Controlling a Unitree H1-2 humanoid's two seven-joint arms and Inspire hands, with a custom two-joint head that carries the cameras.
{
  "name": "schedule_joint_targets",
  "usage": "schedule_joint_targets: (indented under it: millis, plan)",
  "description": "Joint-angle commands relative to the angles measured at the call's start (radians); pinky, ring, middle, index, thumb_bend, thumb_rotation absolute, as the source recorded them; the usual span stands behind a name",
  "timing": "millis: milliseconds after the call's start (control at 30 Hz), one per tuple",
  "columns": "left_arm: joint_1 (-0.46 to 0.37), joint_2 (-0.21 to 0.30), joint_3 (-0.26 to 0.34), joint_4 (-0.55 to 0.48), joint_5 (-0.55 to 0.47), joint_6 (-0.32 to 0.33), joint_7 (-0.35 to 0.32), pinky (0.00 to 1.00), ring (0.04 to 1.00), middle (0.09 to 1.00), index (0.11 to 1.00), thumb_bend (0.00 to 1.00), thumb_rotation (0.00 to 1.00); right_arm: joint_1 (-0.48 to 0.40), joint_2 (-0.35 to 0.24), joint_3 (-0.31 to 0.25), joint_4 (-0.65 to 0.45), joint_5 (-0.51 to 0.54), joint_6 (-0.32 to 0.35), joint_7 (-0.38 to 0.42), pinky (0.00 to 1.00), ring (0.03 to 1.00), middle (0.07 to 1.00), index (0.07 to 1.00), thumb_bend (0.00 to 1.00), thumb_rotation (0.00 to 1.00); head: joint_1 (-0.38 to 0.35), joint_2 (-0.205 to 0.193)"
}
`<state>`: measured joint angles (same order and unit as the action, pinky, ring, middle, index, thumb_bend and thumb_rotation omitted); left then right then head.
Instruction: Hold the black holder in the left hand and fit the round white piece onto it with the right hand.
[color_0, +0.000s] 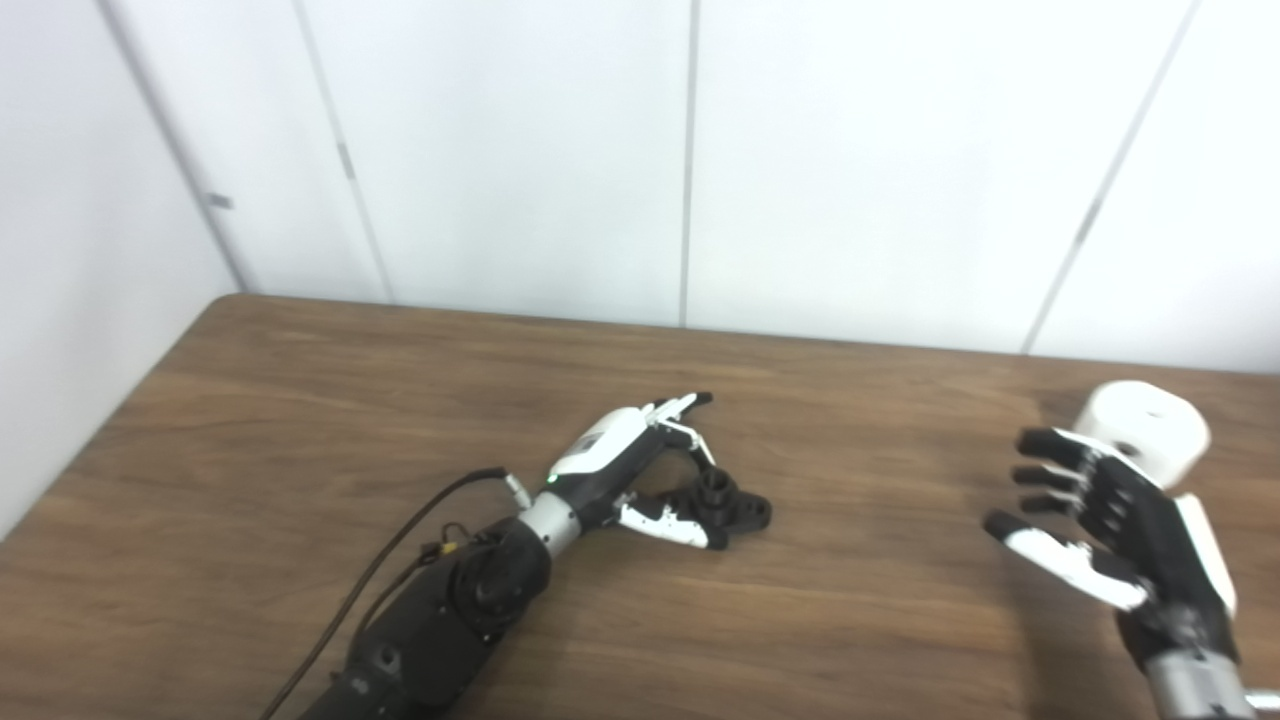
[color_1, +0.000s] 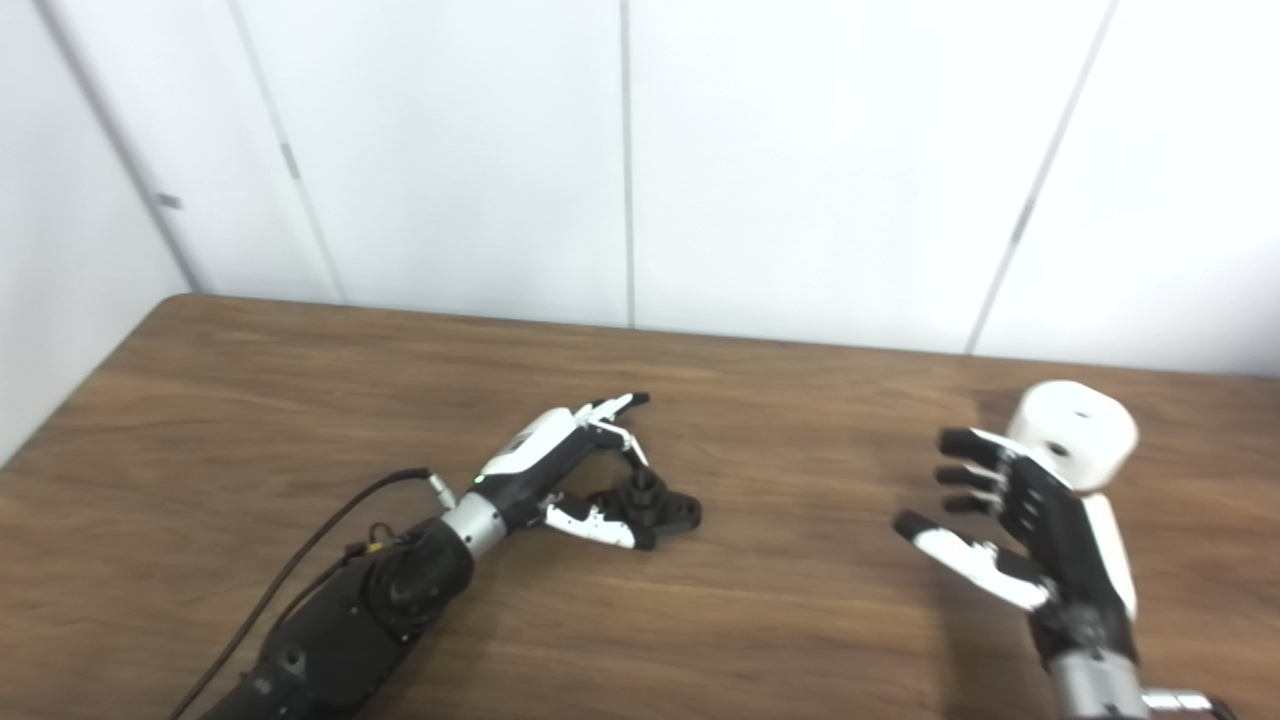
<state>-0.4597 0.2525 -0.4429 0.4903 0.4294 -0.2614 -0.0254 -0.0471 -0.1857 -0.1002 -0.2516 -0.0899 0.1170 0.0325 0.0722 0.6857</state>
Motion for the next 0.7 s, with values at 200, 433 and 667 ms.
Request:
schedule_joint_targets:
  millis: [200, 433, 667]
  plan:
    - [0.048, -0.098, -0.105, 0.133, 0.083, -0.039, -0.030, 1.00, 1.000, 0.971, 0.481, 0.52, 0.06, -0.039, -0.007, 0.003, -0.115, -0.031, 0.034, -0.008, 0.57, 0.674, 0.752, 0.713, 0.69, 0.29, -0.086, 0.019]
    - [0.041, -0.091, -0.140, 0.133, 0.167, 0.017, 0.006, 1.00, 1.000, 0.965, 0.480, 0.52, 0.06, -0.055, -0.017, 0.001, -0.147, -0.050, 0.065, -0.004, 0.54, 0.647, 0.724, 0.709, 0.69, 0.29, -0.159, 0.022]
    - [0.039, -0.062, -0.170, 0.108, 0.226, 0.090, 0.017, 1.00, 1.000, 0.940, 0.482, 0.52, 0.06, -0.152, -0.098, 0.024, -0.239, -0.145, 0.279, 0.053, 0.52, 0.646, 0.757, 0.743, 0.73, 0.24, -0.344, 0.004]
